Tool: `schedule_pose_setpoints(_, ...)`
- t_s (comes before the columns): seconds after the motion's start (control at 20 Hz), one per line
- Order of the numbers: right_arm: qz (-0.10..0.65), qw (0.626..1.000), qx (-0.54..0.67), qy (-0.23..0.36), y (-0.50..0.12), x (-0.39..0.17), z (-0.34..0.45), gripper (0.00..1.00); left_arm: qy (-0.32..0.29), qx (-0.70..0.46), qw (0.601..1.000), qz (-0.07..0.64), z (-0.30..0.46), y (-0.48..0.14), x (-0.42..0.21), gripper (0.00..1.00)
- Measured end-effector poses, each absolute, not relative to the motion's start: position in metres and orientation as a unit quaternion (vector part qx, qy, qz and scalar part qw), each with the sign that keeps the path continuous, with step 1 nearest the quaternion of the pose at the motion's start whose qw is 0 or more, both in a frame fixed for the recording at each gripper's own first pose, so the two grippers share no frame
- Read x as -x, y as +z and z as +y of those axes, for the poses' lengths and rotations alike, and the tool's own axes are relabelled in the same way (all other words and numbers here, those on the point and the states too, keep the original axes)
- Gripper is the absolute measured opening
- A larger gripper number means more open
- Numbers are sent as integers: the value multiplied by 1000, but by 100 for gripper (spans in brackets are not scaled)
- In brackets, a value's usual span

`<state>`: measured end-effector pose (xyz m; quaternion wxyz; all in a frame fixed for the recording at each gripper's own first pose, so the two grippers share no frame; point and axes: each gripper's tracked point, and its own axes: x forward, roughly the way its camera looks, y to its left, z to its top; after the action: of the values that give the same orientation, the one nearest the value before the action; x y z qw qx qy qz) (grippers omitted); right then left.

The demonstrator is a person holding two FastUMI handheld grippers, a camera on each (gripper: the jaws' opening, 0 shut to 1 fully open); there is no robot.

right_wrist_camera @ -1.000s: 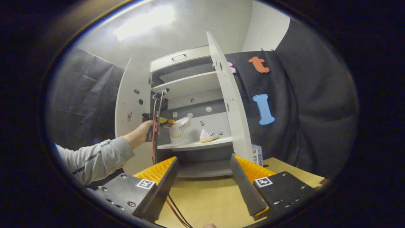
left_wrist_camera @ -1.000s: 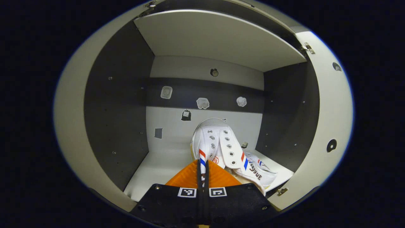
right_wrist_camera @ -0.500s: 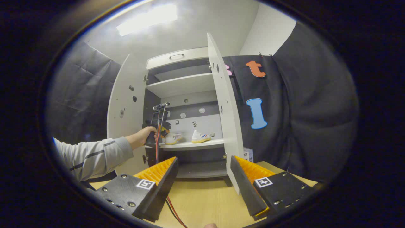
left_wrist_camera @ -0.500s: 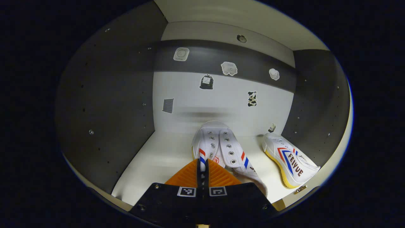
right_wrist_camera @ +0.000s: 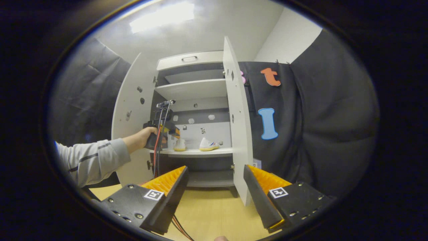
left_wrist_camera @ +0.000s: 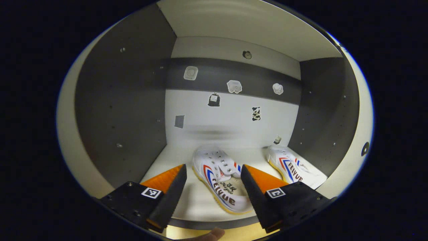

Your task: Grab one shoe with the right hand and put it into the shoe cabinet, grab the other shoe with the left hand and put it into the shoe cabinet; then close the right door with the right hand and the left door with the left hand.

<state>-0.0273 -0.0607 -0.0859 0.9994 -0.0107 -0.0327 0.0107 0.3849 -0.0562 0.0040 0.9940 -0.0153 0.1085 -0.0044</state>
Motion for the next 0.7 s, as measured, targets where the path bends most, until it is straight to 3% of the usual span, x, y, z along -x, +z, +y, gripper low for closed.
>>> schedule_pose_setpoints(0.3, -42, 998, 38, -13, -66, 41, -81, 98, -13, -2, 998, 66, -55, 38, -279, 96)
schedule_pose_setpoints(0.35, -41, 998, 43, -17, -63, 43, -87, 94, -23, -6, 998, 57, -57, 44, -258, 97)
schedule_pose_setpoints(0.4, -36, 998, 43, -15, -60, 43, -91, 98, -32, -11, 999, 41, -58, 51, -236, 96)
schedule_pose_setpoints(0.7, -16, 998, 54, -8, -19, 28, -133, 98, -41, -6, 999, -17, -37, 57, -117, 94)
